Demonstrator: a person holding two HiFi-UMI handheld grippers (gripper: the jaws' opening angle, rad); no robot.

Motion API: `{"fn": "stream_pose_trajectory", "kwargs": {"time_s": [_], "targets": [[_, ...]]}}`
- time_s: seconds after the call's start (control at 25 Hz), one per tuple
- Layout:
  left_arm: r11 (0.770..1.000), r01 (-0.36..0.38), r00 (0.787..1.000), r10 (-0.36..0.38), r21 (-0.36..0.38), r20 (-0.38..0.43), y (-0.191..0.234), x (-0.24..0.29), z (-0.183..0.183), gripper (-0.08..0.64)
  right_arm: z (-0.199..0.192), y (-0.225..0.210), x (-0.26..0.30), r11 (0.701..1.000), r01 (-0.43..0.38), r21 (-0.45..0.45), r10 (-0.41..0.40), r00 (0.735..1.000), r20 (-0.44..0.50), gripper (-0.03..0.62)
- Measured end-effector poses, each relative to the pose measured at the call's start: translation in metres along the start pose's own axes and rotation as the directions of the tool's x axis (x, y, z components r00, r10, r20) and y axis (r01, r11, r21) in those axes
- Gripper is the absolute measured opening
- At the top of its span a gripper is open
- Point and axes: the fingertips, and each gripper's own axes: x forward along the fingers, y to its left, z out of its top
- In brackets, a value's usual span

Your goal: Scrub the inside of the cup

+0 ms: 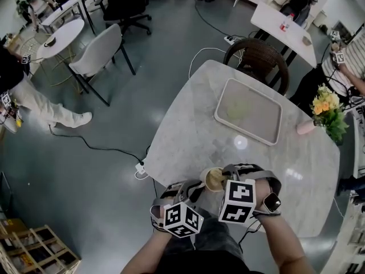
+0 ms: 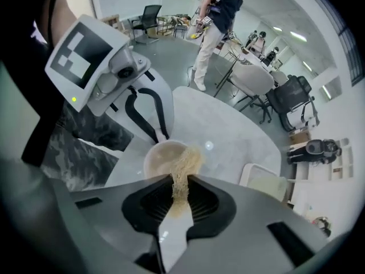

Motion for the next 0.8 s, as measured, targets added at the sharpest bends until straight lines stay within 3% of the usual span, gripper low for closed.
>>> {"fn": "stream_pose_trajectory", "kwargs": {"time_s": [0.2, 0.28, 0.44, 0.6, 0.8], "targets": [[1.0, 0.006, 1.0, -0.005, 0.016, -0.005, 0.0, -0.002, 0.0, 0.061, 0.01, -0.003, -0.012, 0.992, 0.109, -0.064, -0.106, 0.994, 0.037, 0.063], [1.0, 0.004, 1.0, -0.004, 0.016, -0.009, 0.001, -0.002, -0.001, 0.061, 0.019, 0.003, -0.017, 0.994, 0.092, -0.063, -0.086, 0.992, 0.097, 0.063], [1.0, -0.003, 1.0, 0.003, 0.007, -0.022, 0.003, -0.003, -0.002, 0.061, 0.025, 0.021, -0.02, 0.997, -0.03, -0.071, 0.041, 0.987, 0.157, 0.063], [1.0, -0.011, 0.999, 0.011, 0.009, -0.033, 0.003, -0.003, -0.002, 0.061, 0.021, 0.027, -0.018, 0.994, -0.089, -0.063, 0.097, 0.986, 0.132, 0.063], [1.0, -0.011, 1.0, 0.012, 0.009, -0.028, 0.002, -0.004, -0.001, 0.061, 0.011, 0.009, -0.002, 0.996, -0.015, -0.087, 0.017, 1.0, 0.026, 0.063]]}}
